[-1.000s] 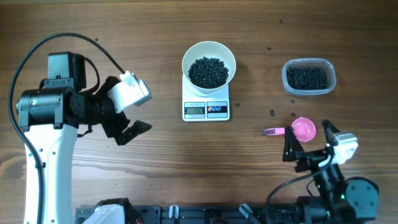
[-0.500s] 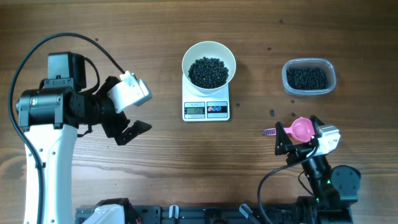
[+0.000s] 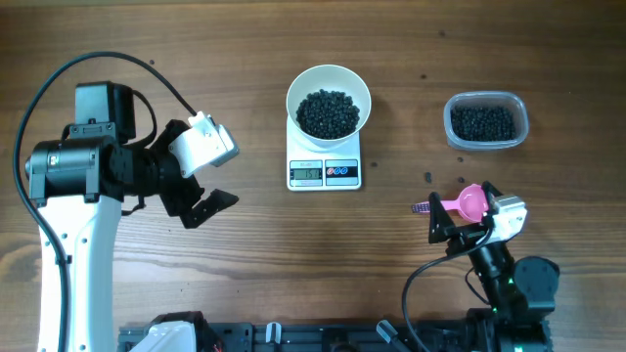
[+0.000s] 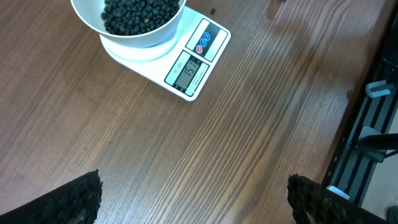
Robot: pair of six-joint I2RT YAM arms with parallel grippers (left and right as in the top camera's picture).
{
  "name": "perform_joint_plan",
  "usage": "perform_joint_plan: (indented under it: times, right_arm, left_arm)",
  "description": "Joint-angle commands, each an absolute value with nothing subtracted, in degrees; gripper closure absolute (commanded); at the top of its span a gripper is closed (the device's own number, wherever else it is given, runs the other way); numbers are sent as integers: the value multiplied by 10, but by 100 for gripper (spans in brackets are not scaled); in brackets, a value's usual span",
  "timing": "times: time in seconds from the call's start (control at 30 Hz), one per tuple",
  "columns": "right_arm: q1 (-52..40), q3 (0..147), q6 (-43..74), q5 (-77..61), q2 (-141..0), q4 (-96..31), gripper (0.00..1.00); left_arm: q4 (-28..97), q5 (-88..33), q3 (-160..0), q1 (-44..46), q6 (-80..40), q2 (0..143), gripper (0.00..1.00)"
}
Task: Scoop item into bowl and weigh 150g on scale
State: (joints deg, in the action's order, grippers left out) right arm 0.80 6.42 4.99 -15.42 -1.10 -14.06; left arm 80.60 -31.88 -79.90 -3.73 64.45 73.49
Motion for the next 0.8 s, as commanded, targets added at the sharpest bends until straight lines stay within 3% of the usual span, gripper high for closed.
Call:
perform_joint_plan:
  times: [0.0, 0.77]
  right_arm:
    - [4, 56, 27, -166, -2, -138, 0]
    - [4, 56, 15, -166, -3, -138, 0]
  left_arm:
    - [806, -331, -809, -39, 656, 729, 0]
    - [806, -331, -809, -39, 656, 729, 0]
